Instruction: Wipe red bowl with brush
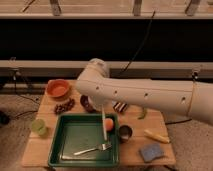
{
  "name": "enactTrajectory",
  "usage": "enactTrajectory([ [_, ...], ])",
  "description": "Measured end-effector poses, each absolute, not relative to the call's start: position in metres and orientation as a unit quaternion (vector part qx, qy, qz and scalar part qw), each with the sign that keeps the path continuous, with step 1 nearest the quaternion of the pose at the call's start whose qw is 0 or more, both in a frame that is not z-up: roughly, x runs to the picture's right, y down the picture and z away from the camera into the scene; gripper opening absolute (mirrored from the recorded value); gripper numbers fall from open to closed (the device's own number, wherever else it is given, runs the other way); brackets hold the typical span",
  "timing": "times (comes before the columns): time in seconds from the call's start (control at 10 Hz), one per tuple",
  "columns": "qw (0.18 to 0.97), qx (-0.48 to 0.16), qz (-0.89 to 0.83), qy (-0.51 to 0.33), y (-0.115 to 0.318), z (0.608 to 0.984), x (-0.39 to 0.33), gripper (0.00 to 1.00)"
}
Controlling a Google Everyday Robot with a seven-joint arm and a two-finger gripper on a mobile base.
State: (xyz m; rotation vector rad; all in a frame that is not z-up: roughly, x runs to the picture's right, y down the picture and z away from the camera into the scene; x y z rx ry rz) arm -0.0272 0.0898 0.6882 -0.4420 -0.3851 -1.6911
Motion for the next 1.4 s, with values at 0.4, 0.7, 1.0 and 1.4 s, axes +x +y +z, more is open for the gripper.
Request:
enactTrajectory([
  [0.4, 0.609, -0.160, -0.753, -0.191, 0.074, 0.691, -0.082, 0.00],
  [0.7, 0.606, -0.124, -0.756, -0.213, 0.066, 0.684, -0.114, 0.00],
  [1.0, 0.607, -0.124, -0.756, -0.213, 0.066, 0.684, -0.113, 0.00],
  [1.4, 0.607, -0.125, -0.755, -0.212, 0.067, 0.684, -0.113, 0.00],
])
